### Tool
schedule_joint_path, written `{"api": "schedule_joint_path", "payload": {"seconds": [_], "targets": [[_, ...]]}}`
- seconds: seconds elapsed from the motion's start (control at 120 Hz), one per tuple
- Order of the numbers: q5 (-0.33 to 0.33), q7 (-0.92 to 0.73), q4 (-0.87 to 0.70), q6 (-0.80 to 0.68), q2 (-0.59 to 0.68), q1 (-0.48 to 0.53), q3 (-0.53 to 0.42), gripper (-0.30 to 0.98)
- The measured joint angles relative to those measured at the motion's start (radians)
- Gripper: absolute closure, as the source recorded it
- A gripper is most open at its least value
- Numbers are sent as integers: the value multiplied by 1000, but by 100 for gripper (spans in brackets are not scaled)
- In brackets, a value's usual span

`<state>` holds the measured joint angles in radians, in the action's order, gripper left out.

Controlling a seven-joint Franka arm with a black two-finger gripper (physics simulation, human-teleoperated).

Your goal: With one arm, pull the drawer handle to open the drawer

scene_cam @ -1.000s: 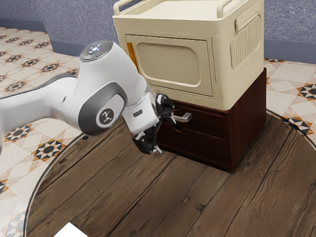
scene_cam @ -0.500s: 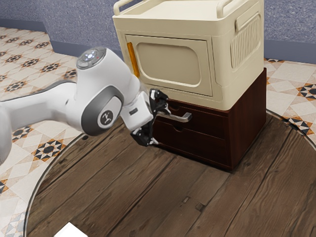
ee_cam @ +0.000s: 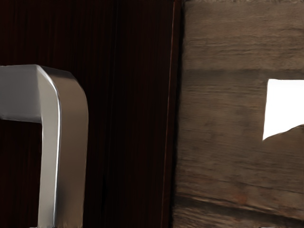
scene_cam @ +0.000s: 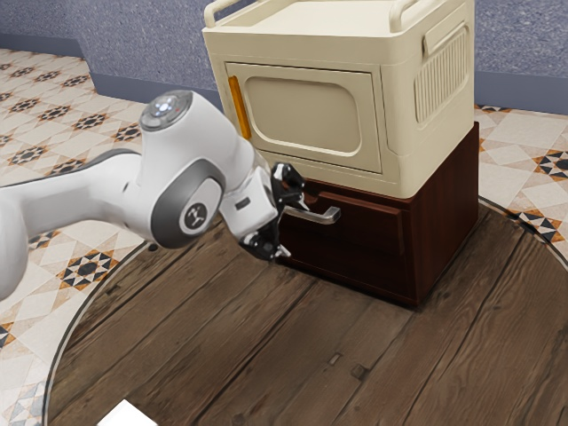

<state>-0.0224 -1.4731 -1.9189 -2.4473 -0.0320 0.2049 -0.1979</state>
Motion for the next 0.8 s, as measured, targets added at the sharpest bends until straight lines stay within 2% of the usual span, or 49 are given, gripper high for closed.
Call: {"api": "schedule_joint_path", "payload": {"seconds": [0.4, 0.6, 0.8], "targets": [[-1, -2, -47, -9, 55, 1, -1, 47], [0, -1, -129, -20, 142, -1, -1, 56], [3, 3, -199, -31, 200, -3, -1, 55]]}}
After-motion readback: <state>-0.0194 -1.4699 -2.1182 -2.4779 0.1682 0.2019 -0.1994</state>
